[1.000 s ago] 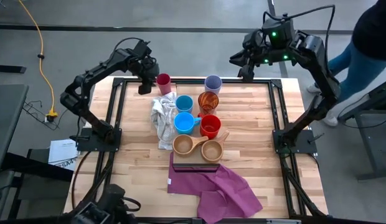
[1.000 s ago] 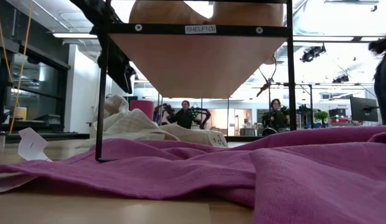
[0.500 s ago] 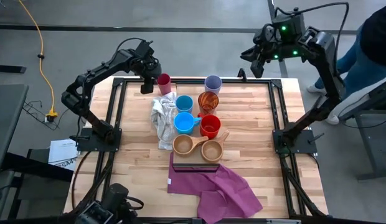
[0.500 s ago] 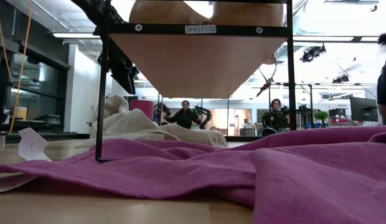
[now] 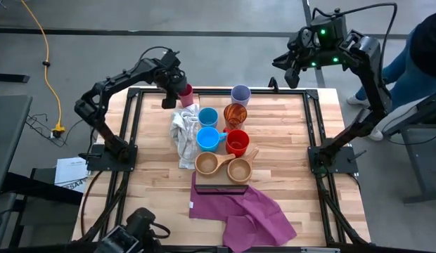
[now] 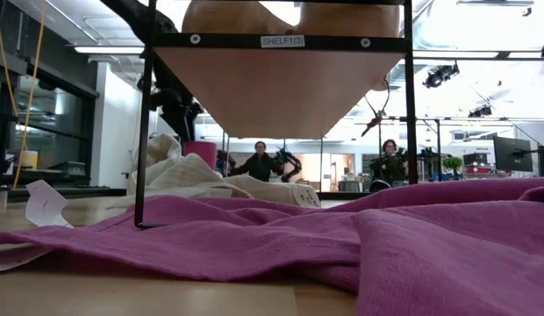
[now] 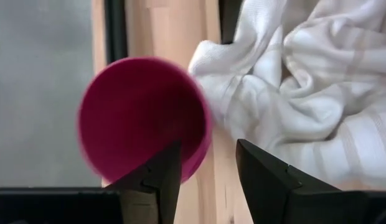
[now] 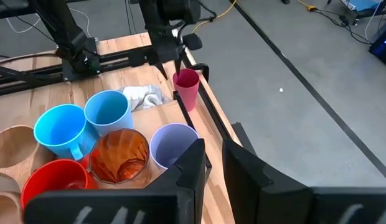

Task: Stack small to large cups/mugs on shelf
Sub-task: Put the pink cup on the shelf

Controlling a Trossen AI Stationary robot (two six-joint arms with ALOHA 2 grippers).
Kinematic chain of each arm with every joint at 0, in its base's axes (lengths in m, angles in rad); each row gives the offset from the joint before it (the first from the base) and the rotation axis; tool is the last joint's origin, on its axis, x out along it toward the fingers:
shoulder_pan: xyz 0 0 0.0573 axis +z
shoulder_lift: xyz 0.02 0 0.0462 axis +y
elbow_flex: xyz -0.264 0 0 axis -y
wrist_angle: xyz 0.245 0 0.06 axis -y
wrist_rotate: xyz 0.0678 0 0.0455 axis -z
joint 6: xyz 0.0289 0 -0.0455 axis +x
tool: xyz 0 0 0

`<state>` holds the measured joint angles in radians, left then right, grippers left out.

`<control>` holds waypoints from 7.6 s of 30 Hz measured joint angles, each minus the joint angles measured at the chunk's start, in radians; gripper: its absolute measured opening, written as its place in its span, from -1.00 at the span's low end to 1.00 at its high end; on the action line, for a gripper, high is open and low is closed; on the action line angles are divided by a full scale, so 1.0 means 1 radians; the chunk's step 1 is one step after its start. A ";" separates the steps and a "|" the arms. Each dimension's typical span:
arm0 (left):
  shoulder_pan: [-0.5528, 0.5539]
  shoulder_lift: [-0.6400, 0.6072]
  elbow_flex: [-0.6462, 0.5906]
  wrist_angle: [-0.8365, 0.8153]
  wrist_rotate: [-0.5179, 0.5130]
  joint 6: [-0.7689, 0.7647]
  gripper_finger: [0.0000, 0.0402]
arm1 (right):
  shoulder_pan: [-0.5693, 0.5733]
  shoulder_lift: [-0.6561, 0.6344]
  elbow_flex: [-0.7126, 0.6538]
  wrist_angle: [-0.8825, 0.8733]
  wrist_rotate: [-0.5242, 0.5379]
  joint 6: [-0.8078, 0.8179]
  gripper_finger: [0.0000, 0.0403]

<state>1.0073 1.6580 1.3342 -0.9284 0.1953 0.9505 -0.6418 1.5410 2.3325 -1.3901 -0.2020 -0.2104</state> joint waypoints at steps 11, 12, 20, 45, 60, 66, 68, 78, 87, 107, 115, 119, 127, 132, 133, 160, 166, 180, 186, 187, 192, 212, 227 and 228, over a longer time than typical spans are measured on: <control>-0.032 0.037 0.000 0.022 -0.076 0.022 -0.31 | 0.000 0.000 0.000 -0.006 0.000 0.019 -0.77; -0.032 0.037 0.000 0.022 -0.077 0.022 -0.31 | 0.000 0.000 0.000 -0.006 0.000 0.019 -0.77; -0.032 0.037 0.027 0.039 -0.077 0.039 -0.67 | 0.000 0.000 0.000 -0.003 0.000 0.019 -0.77; -0.048 -0.010 0.203 -0.158 -0.095 -0.005 -0.99 | 0.000 0.000 0.000 0.005 0.000 -0.001 -0.77; -0.164 -0.020 0.707 -0.360 0.055 -0.100 -1.00 | 0.000 0.000 0.000 -0.015 -0.014 -0.026 -0.77; -0.268 -0.019 0.723 -0.431 -0.022 -0.101 -1.00 | 0.000 0.000 0.000 -0.036 -0.019 -0.035 -0.77; -0.294 -0.019 0.723 -0.447 -0.025 -0.110 -1.00 | 0.000 -0.001 0.000 -0.038 -0.020 -0.041 -0.77; -0.383 -0.018 0.723 -0.481 -0.033 -0.129 -1.00 | 0.000 -0.005 0.000 -0.044 -0.038 -0.053 -0.77; -0.387 0.009 0.724 -0.504 -0.022 -0.121 -1.00 | 0.001 -0.005 0.000 -0.048 -0.067 -0.054 -0.77; -0.398 0.064 0.724 -0.504 0.000 -0.093 -1.00 | 0.001 -0.005 0.000 -0.051 -0.070 -0.060 -0.77; -0.413 0.065 0.724 -0.501 0.009 -0.087 -1.00 | 0.001 -0.005 0.000 -0.051 -0.070 -0.061 -0.77; -0.412 0.068 0.724 -0.503 0.014 -0.087 -1.00 | 0.001 -0.005 0.000 -0.051 -0.071 -0.062 -0.77; -0.413 0.081 0.724 -0.507 0.022 -0.087 -1.00 | 0.001 -0.005 0.000 -0.051 -0.071 -0.061 -0.77; -0.412 0.081 0.724 -0.505 0.022 -0.087 -1.00 | 0.001 -0.005 0.000 -0.051 -0.071 -0.063 -0.77; -0.412 0.081 0.724 -0.505 0.022 -0.087 -1.00 | 0.001 -0.005 0.000 -0.051 -0.071 -0.064 -0.77; -0.412 0.098 0.714 -0.507 -0.021 -0.069 -1.00 | 0.001 -0.006 0.000 -0.051 -0.090 -0.071 -0.77; -0.412 0.101 0.714 -0.505 -0.020 -0.066 -1.00 | 0.001 -0.006 0.000 -0.050 -0.090 -0.078 -0.77; -0.412 0.123 0.713 -0.504 -0.028 -0.065 -1.00 | 0.001 -0.006 0.000 -0.052 -0.090 -0.080 -0.77; -0.412 0.128 0.713 -0.503 -0.028 -0.066 -1.00 | 0.001 -0.006 0.000 -0.053 -0.090 -0.083 -0.77; -0.412 0.128 0.713 -0.502 -0.028 -0.065 -1.00 | 0.001 -0.006 0.000 -0.053 -0.090 -0.083 -0.77; -0.412 0.128 0.713 -0.502 -0.028 -0.066 -1.00 | 0.001 -0.006 0.000 -0.054 -0.090 -0.083 -0.77; -0.412 0.128 0.713 -0.499 -0.028 -0.066 -1.00 | 0.001 -0.006 0.000 -0.059 -0.094 -0.079 -0.77; -0.412 0.127 0.713 -0.492 -0.031 -0.068 -0.76 | 0.001 -0.006 0.000 -0.062 -0.094 -0.081 -0.77; -0.412 0.127 0.713 -0.490 -0.031 -0.068 -0.75 | 0.001 -0.006 0.000 -0.062 -0.094 -0.081 -0.77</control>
<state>0.5953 1.7855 2.0476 -1.4179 0.1638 0.8822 -0.6407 1.5352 2.3324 -1.4521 -0.2958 -0.2913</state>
